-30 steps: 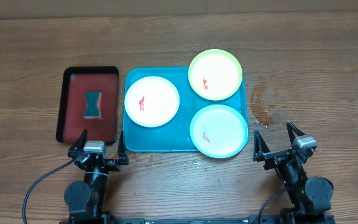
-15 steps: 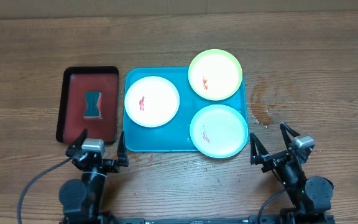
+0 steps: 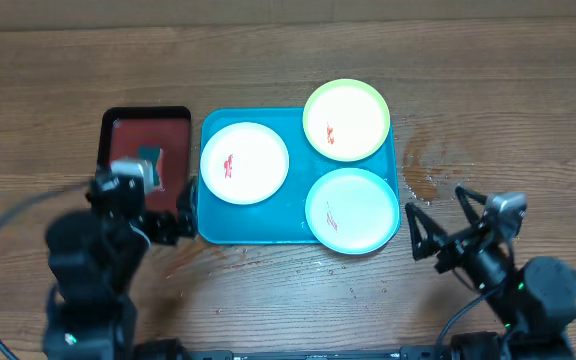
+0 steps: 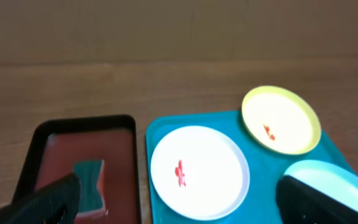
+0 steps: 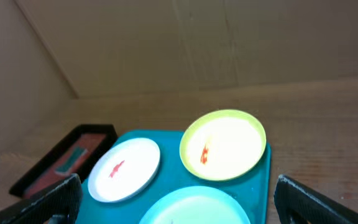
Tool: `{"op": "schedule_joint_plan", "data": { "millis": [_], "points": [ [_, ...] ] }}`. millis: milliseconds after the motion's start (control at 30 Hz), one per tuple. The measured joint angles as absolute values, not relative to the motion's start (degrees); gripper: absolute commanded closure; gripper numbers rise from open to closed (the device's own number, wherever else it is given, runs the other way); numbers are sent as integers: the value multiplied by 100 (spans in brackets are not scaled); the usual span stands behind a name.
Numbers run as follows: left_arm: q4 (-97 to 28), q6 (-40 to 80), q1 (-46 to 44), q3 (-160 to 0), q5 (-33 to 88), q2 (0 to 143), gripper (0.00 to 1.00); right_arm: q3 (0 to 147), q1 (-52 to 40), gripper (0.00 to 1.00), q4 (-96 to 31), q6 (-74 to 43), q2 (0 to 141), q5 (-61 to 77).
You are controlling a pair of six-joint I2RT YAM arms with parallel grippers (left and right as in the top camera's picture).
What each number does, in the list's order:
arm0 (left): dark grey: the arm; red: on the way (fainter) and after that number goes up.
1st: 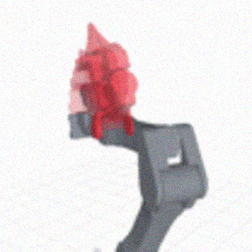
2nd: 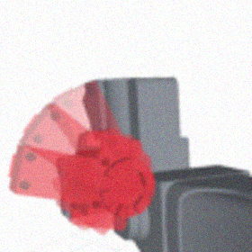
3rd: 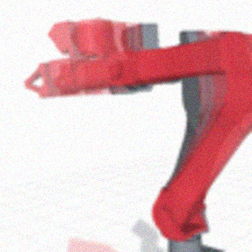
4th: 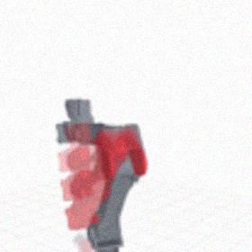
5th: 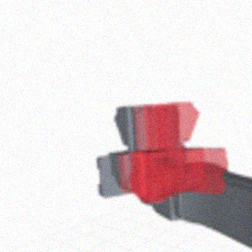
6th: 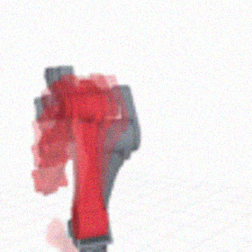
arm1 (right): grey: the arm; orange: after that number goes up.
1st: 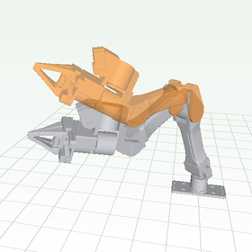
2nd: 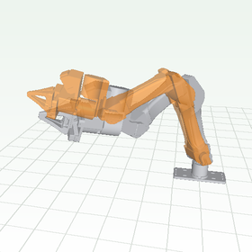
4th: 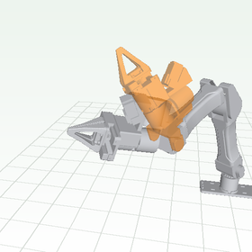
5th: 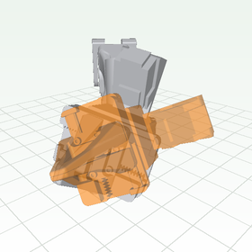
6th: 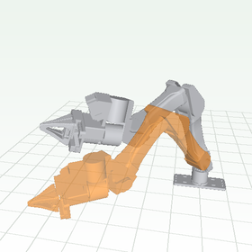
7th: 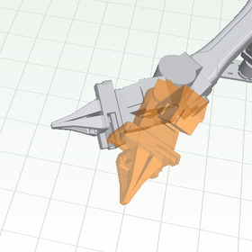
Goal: Clean dirty plates on tray and stack at the side
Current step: 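Move the right gripper to the white plate's rim and grip it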
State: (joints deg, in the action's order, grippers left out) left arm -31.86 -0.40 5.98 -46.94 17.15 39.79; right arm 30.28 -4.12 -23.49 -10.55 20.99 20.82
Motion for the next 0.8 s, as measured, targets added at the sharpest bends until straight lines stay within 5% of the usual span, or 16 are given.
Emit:
{"op": "schedule_joint_plan", "data": {
  "millis": [433, 800],
  "points": [
    [-7424, -353, 598, -9601, 1953, 7273, 0, 6812, -412, 0, -5288, -1059, 5948, 2906],
    [-7404, -364, 598, -10241, 2252, 7975, 0, 7321, -694, 16, -4182, -1328, 8031, 4200]
  ]
}}
